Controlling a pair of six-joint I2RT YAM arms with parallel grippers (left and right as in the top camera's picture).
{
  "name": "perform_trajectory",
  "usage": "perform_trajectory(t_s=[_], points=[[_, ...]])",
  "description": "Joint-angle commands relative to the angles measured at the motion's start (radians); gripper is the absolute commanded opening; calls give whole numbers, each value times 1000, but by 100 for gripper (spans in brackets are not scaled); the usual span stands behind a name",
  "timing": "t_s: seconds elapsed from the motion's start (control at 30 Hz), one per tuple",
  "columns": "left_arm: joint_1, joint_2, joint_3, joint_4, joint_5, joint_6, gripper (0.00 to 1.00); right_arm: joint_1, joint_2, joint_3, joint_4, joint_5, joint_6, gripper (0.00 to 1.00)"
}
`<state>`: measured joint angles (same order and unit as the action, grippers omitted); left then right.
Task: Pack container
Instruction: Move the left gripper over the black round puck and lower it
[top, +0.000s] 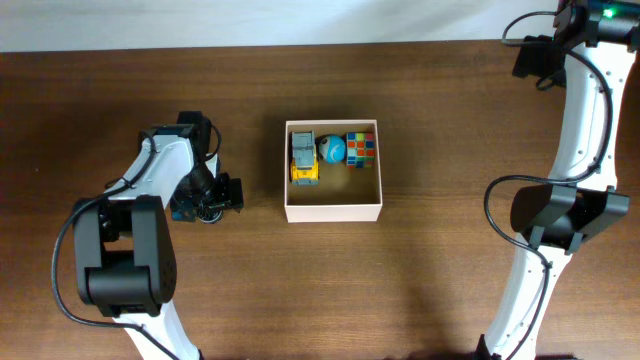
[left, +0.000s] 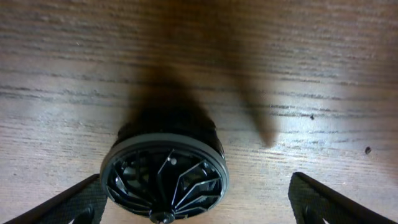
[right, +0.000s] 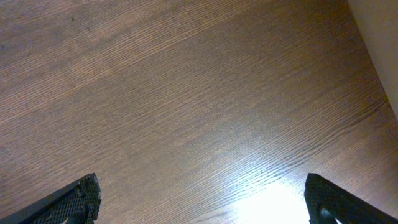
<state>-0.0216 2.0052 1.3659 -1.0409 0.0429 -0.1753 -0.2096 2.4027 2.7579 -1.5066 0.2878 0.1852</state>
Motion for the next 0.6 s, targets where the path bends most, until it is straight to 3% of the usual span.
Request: perform_trajectory(t_s=[0.0, 0.37, 0.57], points=[[-1, 5, 12, 16, -22, 12, 94, 0, -4, -1, 0, 5, 14, 99], [-1, 39, 12, 58, -25, 13, 91, 0, -4, -1, 0, 5, 14, 99], [-1, 42, 11, 60, -25, 13, 75, 0, -4, -1, 0, 5, 14, 99]])
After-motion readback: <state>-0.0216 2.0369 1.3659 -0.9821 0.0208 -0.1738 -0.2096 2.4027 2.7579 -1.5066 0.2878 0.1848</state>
